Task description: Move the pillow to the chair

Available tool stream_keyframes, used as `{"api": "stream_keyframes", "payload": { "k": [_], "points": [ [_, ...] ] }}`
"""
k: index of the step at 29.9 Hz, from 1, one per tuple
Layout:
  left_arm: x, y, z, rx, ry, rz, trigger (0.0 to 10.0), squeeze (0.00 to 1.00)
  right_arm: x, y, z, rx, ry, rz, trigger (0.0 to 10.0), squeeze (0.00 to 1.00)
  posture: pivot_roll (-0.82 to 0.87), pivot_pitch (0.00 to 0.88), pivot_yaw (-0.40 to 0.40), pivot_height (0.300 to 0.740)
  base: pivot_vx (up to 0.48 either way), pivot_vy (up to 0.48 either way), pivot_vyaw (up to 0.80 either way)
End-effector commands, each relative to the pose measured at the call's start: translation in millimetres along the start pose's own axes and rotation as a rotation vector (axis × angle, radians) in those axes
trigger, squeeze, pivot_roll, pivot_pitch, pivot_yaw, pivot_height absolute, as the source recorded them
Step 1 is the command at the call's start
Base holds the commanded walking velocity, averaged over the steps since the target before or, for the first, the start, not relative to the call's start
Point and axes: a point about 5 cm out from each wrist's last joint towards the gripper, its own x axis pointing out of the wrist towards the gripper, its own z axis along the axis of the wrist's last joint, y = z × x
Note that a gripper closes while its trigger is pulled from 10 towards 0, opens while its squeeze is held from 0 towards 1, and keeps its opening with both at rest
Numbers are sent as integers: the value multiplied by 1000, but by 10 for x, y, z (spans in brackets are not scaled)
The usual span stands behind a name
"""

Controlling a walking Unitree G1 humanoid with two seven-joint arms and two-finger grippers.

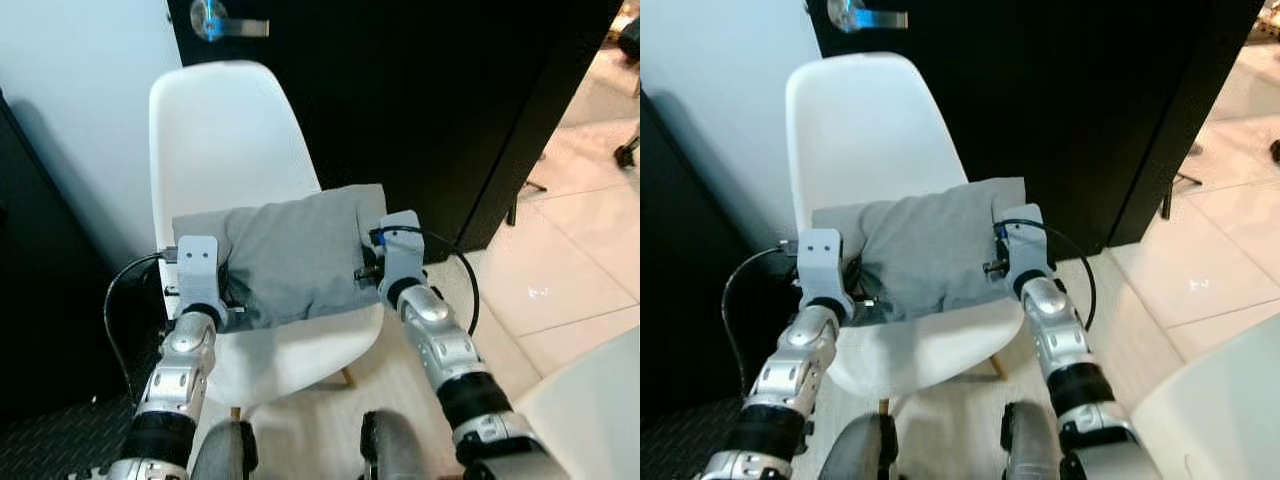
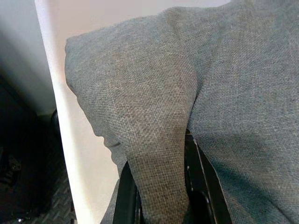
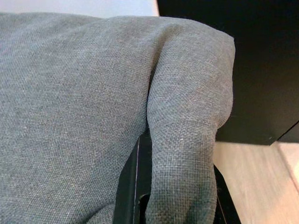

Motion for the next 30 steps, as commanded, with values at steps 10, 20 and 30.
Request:
{"api": "stream_keyframes", "payload": {
  "k": [10, 20, 30],
  "points": [
    [11, 69, 160, 35, -73, 19, 10000, 0, 122, 33, 138, -10, -40, 59, 10000, 0, 36, 115, -80, 577, 0, 0, 0],
    [49, 161, 226, 63, -83, 60, 10000, 0, 232, 146, 130, -22, 11, 153, 10000, 0, 65, 170, -122, 577, 0, 0, 0],
    [43, 249, 202, 111, -72, 95, 10000, 0, 279, 214, 148, -40, 33, 181, 10000, 0, 70, 197, -125, 577, 0, 0, 0]
  ]
}}
